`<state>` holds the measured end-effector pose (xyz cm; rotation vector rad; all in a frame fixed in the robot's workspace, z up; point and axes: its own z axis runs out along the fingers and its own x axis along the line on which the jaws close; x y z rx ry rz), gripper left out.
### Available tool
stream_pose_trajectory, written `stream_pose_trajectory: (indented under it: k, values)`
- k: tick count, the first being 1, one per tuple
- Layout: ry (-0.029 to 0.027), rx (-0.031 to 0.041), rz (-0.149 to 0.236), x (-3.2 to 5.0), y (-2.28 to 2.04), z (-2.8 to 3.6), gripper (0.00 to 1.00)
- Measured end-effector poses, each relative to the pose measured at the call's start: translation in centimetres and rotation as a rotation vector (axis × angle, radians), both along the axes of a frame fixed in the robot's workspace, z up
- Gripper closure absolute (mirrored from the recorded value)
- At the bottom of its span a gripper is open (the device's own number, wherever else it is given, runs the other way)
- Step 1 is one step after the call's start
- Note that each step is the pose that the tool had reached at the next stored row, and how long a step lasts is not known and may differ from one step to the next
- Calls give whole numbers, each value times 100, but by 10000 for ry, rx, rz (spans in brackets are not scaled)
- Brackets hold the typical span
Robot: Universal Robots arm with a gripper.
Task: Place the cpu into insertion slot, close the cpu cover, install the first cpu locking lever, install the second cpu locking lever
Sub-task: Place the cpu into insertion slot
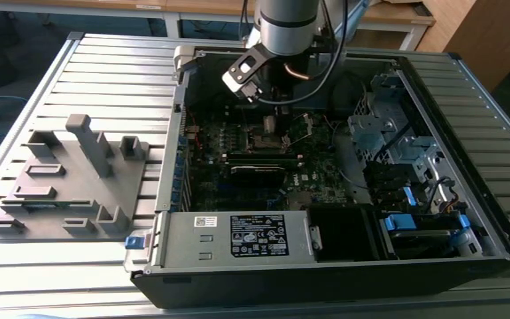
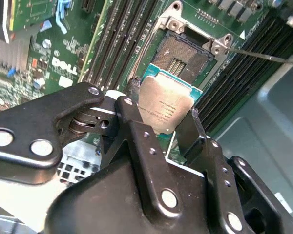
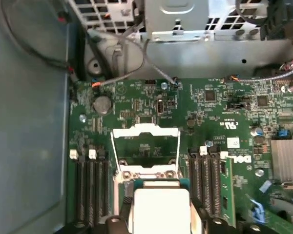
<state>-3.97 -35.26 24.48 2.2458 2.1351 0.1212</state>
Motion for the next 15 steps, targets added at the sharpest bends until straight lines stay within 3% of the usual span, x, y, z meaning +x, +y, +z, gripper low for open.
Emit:
stream_pose_trajectory:
  k: [2, 8, 9, 11, 12, 15]
  values:
    - [2, -1, -242, 0, 0, -2, 46]
    - [1, 0, -250, 0, 0, -3, 46]
    - [28, 2, -251, 0, 0, -5, 46]
    - [209, -1, -252, 0, 0, -9, 46]
    - [246, -4, -251, 0, 0, -8, 46]
    - [266, -5, -250, 1, 0, -8, 46]
